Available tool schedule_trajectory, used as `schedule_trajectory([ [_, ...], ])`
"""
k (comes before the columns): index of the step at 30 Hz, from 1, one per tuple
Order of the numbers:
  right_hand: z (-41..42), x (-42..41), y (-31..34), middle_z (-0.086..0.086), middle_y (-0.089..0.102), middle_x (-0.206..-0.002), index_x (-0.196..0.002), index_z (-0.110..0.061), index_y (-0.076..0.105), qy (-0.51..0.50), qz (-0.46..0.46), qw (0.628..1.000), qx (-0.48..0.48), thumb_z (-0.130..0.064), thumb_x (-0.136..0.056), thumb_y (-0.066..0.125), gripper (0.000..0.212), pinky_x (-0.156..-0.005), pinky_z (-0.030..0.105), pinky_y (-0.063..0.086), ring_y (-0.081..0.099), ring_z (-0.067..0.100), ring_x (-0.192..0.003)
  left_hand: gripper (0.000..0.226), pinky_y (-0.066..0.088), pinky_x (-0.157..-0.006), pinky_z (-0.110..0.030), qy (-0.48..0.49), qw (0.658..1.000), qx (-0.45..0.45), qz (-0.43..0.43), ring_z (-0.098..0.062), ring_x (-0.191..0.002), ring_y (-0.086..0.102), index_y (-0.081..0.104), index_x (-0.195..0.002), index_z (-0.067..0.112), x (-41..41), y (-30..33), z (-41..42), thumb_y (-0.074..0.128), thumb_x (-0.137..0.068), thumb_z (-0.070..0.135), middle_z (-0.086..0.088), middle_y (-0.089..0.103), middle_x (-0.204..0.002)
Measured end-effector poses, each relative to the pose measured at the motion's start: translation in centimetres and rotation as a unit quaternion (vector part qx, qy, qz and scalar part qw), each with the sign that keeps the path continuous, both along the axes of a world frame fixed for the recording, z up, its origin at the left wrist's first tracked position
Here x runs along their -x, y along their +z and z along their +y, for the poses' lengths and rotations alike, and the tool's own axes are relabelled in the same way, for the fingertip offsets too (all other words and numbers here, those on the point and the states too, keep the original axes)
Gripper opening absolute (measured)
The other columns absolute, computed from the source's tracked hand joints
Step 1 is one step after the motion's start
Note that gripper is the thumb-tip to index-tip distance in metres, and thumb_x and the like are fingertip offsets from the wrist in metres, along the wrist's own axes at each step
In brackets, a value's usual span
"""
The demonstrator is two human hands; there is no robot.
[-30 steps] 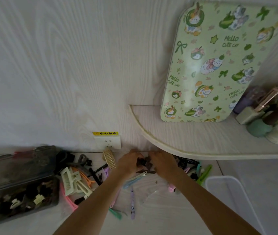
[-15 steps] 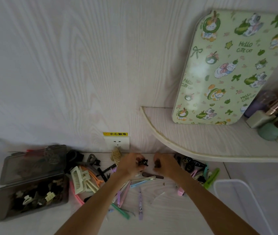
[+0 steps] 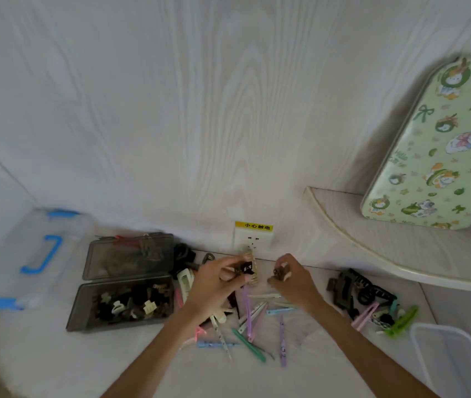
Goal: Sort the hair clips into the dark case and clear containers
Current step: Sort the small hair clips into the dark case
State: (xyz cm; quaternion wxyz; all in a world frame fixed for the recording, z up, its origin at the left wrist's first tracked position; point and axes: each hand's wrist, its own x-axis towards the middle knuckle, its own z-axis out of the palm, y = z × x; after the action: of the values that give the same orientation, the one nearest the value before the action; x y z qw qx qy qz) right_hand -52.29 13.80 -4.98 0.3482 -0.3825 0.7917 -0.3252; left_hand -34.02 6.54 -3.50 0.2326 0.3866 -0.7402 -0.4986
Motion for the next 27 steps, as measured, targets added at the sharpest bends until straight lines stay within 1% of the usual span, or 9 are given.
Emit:
schedule_trajectory([
  [4,-3.0,-8.2,0.6,-0.008,0.057,-0.076,-0.083,-0.028,0.047,0.147,-0.067,0.986,0.029,-0.013,-0.073,0.070,0.030,-0.062,0.020,0.043,0.053,0.007,-0.066,0.031,0.048,-0.066,-0.005,0.190,0.979,0.041,-0.068,0.005,-0.075,0.064,0.067,-0.104,0.029,-9.0,-1.4,-0.5,0.076,-0.074,0.028,0.020,0.068,-0.084],
  [9,-5.7,-17.2,0.6,-0.004,0.057,-0.072,-0.099,-0.022,0.045,0.261,-0.024,0.961,0.090,-0.011,-0.080,0.060,0.026,-0.059,0.035,0.046,0.056,0.013,-0.061,0.031,0.044,-0.066,-0.010,0.286,0.949,0.051,-0.122,-0.001,-0.074,0.062,0.068,-0.104,0.018,-16.2,-2.0,-1.3,0.077,-0.075,0.023,0.009,0.067,-0.084],
  [12,-6.5,-19.7,0.0,0.008,0.065,-0.104,-0.117,-0.016,0.050,0.300,-0.004,0.951,0.081,-0.004,-0.080,0.058,0.040,-0.077,0.041,0.054,0.063,0.023,-0.092,0.042,0.049,-0.078,-0.019,0.258,0.954,0.022,-0.151,-0.009,-0.091,0.064,0.063,-0.115,0.021,-18.6,-2.8,-2.0,0.076,-0.075,0.023,0.008,0.065,-0.097],
  [14,-6.6,-20.2,-0.5,0.007,0.061,-0.125,-0.129,-0.016,0.053,0.352,0.059,0.931,0.078,0.000,-0.078,0.057,0.053,-0.098,0.036,0.046,0.055,0.023,-0.116,0.052,0.046,-0.089,-0.023,0.192,0.961,0.017,-0.197,-0.009,-0.106,0.058,0.056,-0.123,0.027,-19.8,-3.0,-2.1,0.076,-0.075,0.022,0.012,0.058,-0.110],
  [16,-6.4,-20.1,-0.6,0.007,0.057,-0.131,-0.130,-0.017,0.054,0.374,0.107,0.918,0.077,0.002,-0.079,0.053,0.054,-0.106,0.029,0.037,0.047,0.022,-0.124,0.055,0.043,-0.096,-0.026,0.133,0.967,0.019,-0.218,-0.012,-0.116,0.053,0.051,-0.126,0.031,-20.6,-3.0,-1.8,0.073,-0.078,0.016,0.011,0.053,-0.121],
  [18,-5.9,-19.5,-0.3,0.002,0.057,-0.130,-0.129,-0.020,0.055,0.364,0.127,0.919,0.084,0.000,-0.084,0.049,0.050,-0.103,0.024,0.034,0.045,0.018,-0.124,0.051,0.044,-0.096,-0.027,0.114,0.964,0.028,-0.240,-0.014,-0.120,0.051,0.050,-0.128,0.029,-21.0,-2.8,-1.5,0.068,-0.082,0.016,0.009,0.051,-0.128],
  [21,-4.4,-17.6,-0.1,-0.003,0.059,-0.112,-0.120,-0.026,0.060,0.318,0.111,0.939,0.069,-0.008,-0.090,0.047,0.038,-0.096,0.023,0.040,0.050,0.012,-0.112,0.040,0.042,-0.088,-0.021,0.109,0.957,0.061,-0.263,-0.010,-0.117,0.052,0.052,-0.125,0.032,-20.5,-2.3,-1.3,0.063,-0.087,0.025,0.012,0.054,-0.125],
  [24,-2.2,-14.4,-0.4,-0.004,0.061,-0.119,-0.111,-0.024,0.063,0.292,0.085,0.952,0.026,-0.007,-0.089,0.049,0.032,-0.094,0.019,0.040,0.053,0.010,-0.113,0.032,0.041,-0.084,-0.018,0.085,0.964,0.084,-0.237,-0.003,-0.111,0.053,0.057,-0.119,0.032,-17.7,-1.3,-1.1,0.060,-0.088,0.026,0.017,0.056,-0.118],
  [27,0.7,-10.4,-0.6,-0.004,0.064,-0.118,-0.109,-0.018,0.066,0.264,0.104,0.959,0.018,-0.003,-0.088,0.047,0.032,-0.080,0.008,0.037,0.057,0.011,-0.109,0.026,0.046,-0.084,-0.021,0.026,0.972,0.099,-0.211,-0.002,-0.104,0.057,0.060,-0.114,0.031,-12.8,-0.6,-0.9,0.059,-0.089,0.023,0.016,0.060,-0.111],
])
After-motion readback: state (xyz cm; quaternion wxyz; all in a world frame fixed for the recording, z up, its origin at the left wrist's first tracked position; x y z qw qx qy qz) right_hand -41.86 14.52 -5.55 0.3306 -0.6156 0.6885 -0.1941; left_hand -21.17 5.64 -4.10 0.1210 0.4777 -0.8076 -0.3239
